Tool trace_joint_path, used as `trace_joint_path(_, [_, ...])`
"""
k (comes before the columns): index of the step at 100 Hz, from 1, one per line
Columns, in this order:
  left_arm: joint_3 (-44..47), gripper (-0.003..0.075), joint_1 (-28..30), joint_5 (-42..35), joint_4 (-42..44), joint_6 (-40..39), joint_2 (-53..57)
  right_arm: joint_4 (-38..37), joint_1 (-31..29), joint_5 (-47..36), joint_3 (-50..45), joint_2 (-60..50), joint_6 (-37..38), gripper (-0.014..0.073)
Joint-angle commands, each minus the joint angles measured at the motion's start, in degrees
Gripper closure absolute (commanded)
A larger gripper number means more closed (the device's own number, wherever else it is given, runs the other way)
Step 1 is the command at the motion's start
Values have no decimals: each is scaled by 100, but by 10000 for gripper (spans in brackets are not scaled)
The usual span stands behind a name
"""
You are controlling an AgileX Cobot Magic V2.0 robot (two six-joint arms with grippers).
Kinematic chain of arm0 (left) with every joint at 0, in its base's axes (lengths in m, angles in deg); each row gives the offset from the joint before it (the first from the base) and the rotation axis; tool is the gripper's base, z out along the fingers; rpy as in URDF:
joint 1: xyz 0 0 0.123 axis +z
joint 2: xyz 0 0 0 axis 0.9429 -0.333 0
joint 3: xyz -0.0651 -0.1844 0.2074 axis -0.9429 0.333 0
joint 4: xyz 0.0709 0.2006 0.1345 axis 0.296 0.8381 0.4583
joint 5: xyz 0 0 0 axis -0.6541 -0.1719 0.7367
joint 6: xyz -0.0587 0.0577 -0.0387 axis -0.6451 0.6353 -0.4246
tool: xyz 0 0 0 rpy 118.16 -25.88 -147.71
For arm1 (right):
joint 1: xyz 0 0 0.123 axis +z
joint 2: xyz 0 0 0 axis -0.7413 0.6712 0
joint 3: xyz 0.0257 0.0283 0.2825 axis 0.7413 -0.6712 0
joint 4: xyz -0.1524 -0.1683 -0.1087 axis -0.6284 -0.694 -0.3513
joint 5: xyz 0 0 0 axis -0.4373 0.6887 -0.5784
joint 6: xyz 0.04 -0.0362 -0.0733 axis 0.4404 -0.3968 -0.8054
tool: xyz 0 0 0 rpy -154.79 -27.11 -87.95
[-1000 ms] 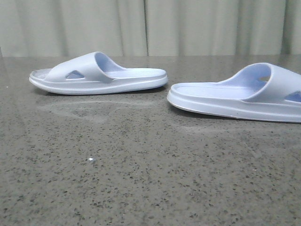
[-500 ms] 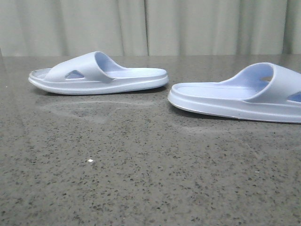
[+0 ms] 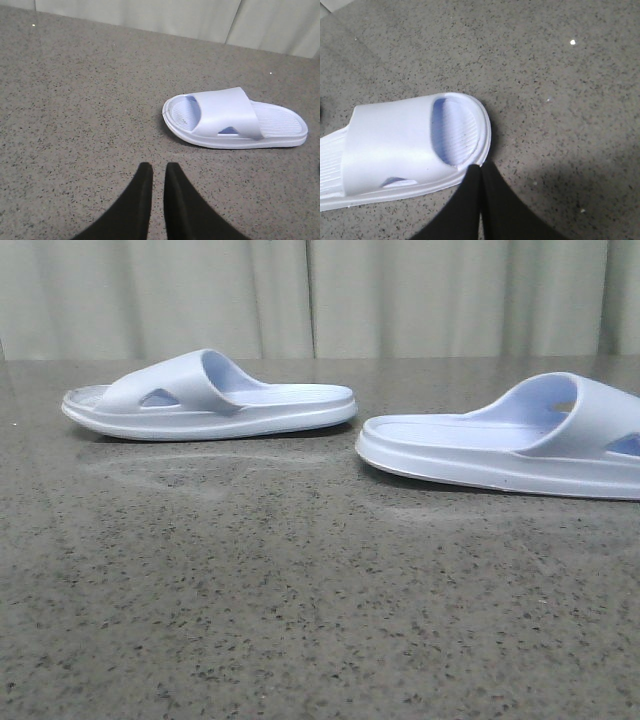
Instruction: Insert blue slippers together front up
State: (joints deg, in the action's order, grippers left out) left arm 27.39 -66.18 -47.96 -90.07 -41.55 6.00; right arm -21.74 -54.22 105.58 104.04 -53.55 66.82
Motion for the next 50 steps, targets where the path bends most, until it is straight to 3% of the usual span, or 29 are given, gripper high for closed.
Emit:
trace_joint_path(1, [-298,700,15,-244,-224,202,-285,232,5,-186,345,164,-334,577])
trace_joint_path(14, [-339,621,15,-338,-765,781,-529,409,5,-185,461,342,-495,370])
trace_joint_path(21, [-349,553,15,-437,-1141,1098,-655,409,5,-292,474,484,-576,311])
trace_joint_path(35, [-349,460,15,-489,-1823,1769,-954,409,5,-457,477,939,-746,306])
trace_joint_path(50, [-349,457,15,-489,-2043,2106,-1281,504,-5,-457,652,1674,-931,306])
